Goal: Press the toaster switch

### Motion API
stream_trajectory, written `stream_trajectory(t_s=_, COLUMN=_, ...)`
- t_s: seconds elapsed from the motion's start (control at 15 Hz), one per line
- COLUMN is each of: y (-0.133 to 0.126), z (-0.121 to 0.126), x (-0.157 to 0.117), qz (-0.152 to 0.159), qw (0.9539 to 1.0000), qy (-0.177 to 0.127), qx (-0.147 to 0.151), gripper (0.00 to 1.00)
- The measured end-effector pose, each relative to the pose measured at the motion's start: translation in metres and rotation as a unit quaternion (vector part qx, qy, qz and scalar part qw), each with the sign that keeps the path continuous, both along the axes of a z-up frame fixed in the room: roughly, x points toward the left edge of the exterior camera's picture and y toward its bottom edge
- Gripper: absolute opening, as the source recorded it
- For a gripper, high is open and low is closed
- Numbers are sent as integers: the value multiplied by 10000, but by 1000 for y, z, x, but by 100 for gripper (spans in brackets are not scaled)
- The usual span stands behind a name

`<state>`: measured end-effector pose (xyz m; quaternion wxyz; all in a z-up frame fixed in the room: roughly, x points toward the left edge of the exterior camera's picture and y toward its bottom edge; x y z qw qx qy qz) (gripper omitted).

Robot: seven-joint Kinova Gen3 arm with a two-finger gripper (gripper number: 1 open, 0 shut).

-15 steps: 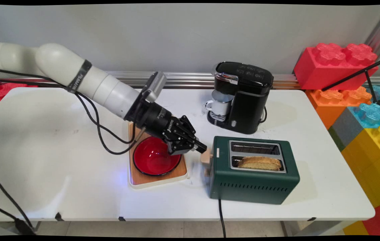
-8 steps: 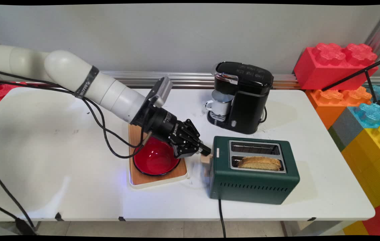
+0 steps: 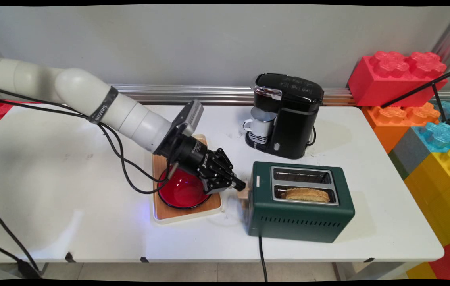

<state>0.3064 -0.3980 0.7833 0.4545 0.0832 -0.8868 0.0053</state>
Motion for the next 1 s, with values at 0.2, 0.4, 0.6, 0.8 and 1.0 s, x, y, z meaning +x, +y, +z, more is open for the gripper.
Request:
stream_trajectory(t_s=0.2, y=1, z=-5, x=-1, qz=26, qw=10000, qy=-27, qx=23, gripper=0)
stream_trajectory(t_s=0.4, y=0, z=-10, x=-1, qz=63, qw=10000, qy=-41, qx=32, gripper=0)
stream_trajectory(t_s=0.6, y=-1, z=-13, x=-2, qz=88, qw=9999, qy=-53, qx=33, gripper=0)
stream_trajectory(t_s=0.8, y=-2, z=-16, x=-1, qz=106, qw=9999, qy=-73, qx=35, gripper=0)
stream_trajectory(t_s=1.0, y=-3, z=-18, x=2, qz=117, qw=9999, qy=-102, qx=43, gripper=0)
